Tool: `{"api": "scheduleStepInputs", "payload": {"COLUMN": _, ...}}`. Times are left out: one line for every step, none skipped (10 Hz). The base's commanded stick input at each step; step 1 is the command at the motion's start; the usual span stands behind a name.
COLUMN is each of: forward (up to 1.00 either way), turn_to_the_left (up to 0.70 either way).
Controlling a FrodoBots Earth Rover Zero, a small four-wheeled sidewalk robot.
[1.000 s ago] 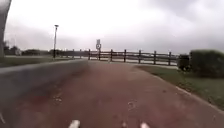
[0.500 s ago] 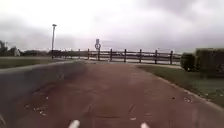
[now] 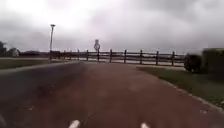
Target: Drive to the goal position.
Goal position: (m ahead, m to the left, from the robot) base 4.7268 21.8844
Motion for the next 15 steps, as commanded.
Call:
{"api": "scheduleStepInputs", "payload": {"forward": 0.7, "turn_to_the_left": 0.01}}
{"api": "scheduleStepInputs", "payload": {"forward": 0.7, "turn_to_the_left": 0.0}}
{"api": "scheduleStepInputs", "payload": {"forward": 0.7, "turn_to_the_left": 0.0}}
{"api": "scheduleStepInputs", "payload": {"forward": 0.7, "turn_to_the_left": 0.02}}
{"api": "scheduleStepInputs", "payload": {"forward": 0.7, "turn_to_the_left": 0.03}}
{"api": "scheduleStepInputs", "payload": {"forward": 0.7, "turn_to_the_left": 0.31}}
{"api": "scheduleStepInputs", "payload": {"forward": 0.7, "turn_to_the_left": 0.35}}
{"api": "scheduleStepInputs", "payload": {"forward": 0.7, "turn_to_the_left": 0.35}}
{"api": "scheduleStepInputs", "payload": {"forward": 0.7, "turn_to_the_left": 0.01}}
{"api": "scheduleStepInputs", "payload": {"forward": 0.7, "turn_to_the_left": 0.0}}
{"api": "scheduleStepInputs", "payload": {"forward": 0.7, "turn_to_the_left": 0.0}}
{"api": "scheduleStepInputs", "payload": {"forward": 0.7, "turn_to_the_left": 0.0}}
{"api": "scheduleStepInputs", "payload": {"forward": 0.7, "turn_to_the_left": 0.0}}
{"api": "scheduleStepInputs", "payload": {"forward": 0.7, "turn_to_the_left": 0.0}}
{"api": "scheduleStepInputs", "payload": {"forward": 0.7, "turn_to_the_left": 0.0}}
